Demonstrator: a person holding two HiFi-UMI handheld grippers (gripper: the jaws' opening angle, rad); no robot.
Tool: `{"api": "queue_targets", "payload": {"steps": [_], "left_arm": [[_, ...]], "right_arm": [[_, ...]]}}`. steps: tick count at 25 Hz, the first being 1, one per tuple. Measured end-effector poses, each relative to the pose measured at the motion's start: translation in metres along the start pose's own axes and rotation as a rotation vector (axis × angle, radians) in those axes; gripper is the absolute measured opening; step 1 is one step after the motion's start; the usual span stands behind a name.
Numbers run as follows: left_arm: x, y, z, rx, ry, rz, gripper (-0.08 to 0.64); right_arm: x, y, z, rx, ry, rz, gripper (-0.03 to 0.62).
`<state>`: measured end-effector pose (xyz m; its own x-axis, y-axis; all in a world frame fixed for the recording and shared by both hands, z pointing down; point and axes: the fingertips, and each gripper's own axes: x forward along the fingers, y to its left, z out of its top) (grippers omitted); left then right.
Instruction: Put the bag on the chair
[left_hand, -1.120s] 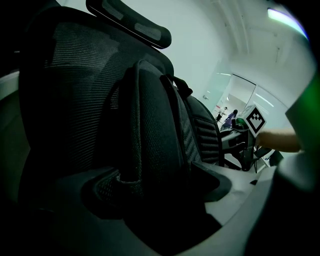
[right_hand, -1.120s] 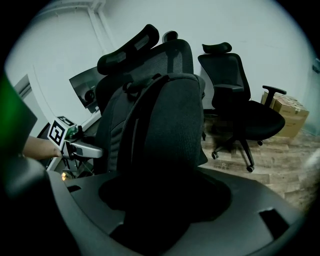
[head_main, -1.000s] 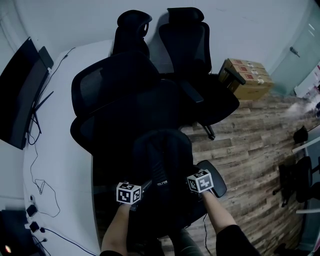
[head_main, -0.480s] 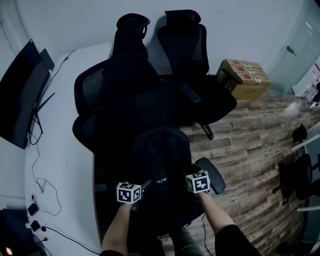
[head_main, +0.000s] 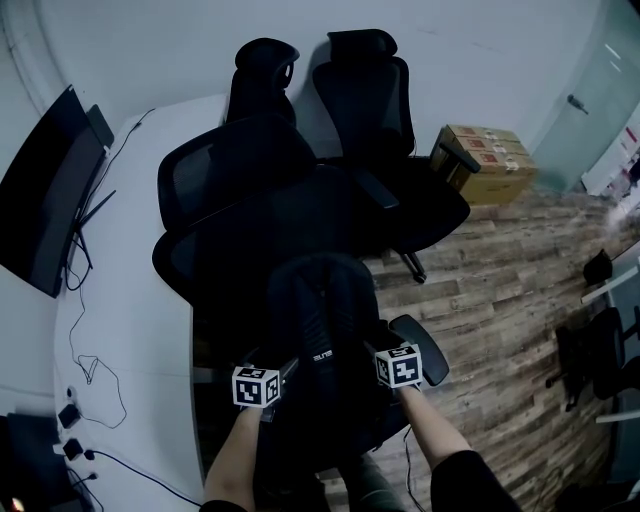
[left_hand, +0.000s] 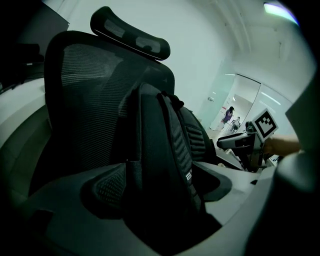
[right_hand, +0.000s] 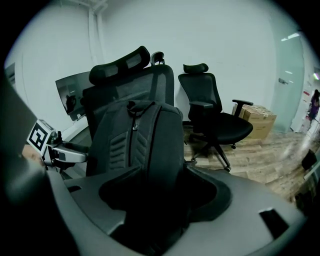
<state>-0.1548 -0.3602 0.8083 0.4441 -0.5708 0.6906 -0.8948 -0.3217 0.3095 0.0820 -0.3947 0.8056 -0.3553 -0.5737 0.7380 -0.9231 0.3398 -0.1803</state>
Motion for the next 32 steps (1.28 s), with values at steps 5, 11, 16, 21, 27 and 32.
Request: {"api": "queue_targets", "payload": {"steps": [5, 11, 16, 21, 27, 32], "left_arm": [[-0.021, -0.013, 0.007, 0.014, -0.045, -0.013, 0.408], [-0.056, -0.031, 0.019, 0.029, -0.119, -0.022, 0.408], [-0.088, -0.049, 0.027, 0.047, -0.169, -0.051, 0.407], [-0.121, -0.072, 0.030, 0.080, -0.210, -0.080, 0.407], [-0.160, -0.093, 0.028, 0.129, -0.255, -0.114, 0.405], [-0.191, -0.106, 0.022, 0.159, -0.269, -0.152, 0.380]], "right_arm": [[-0.023, 0.016, 0.006, 0.033, -0.051, 0.018, 0.247], [-0.064, 0.041, 0.012, 0.049, -0.126, 0.026, 0.247], [-0.101, 0.069, 0.012, 0.056, -0.172, 0.038, 0.247], [-0.137, 0.096, 0.009, 0.070, -0.226, 0.054, 0.242], [-0.180, 0.124, 0.005, 0.059, -0.303, 0.020, 0.133], [-0.210, 0.143, 0.003, 0.077, -0.345, 0.002, 0.114]]}}
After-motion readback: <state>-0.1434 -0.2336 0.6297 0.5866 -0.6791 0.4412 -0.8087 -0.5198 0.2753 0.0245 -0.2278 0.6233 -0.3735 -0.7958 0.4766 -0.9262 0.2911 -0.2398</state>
